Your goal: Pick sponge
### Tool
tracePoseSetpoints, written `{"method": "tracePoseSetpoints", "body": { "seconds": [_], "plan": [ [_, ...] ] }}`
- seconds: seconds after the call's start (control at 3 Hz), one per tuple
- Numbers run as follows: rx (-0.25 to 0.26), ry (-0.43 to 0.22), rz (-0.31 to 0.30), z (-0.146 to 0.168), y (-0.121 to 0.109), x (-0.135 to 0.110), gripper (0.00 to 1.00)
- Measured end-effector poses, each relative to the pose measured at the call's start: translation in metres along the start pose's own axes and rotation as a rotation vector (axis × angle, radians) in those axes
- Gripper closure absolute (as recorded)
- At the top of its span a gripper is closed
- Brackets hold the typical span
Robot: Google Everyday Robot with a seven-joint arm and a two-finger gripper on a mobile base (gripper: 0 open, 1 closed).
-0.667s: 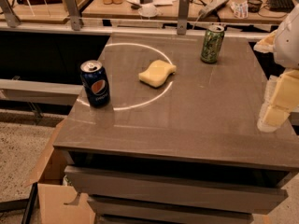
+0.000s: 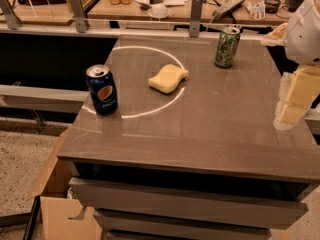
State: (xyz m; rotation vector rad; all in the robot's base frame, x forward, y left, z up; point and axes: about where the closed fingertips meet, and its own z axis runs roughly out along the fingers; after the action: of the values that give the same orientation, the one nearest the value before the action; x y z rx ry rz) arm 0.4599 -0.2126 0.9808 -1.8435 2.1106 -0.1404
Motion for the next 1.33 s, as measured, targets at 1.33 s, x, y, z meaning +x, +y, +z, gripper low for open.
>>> {"method": "tracePoseSetpoints", "body": {
  "seconds": [1.33],
  "plan": [
    [-0.051, -0.113, -0.386, 0.045, -0.092, -0.016, 0.00]
  ]
}}
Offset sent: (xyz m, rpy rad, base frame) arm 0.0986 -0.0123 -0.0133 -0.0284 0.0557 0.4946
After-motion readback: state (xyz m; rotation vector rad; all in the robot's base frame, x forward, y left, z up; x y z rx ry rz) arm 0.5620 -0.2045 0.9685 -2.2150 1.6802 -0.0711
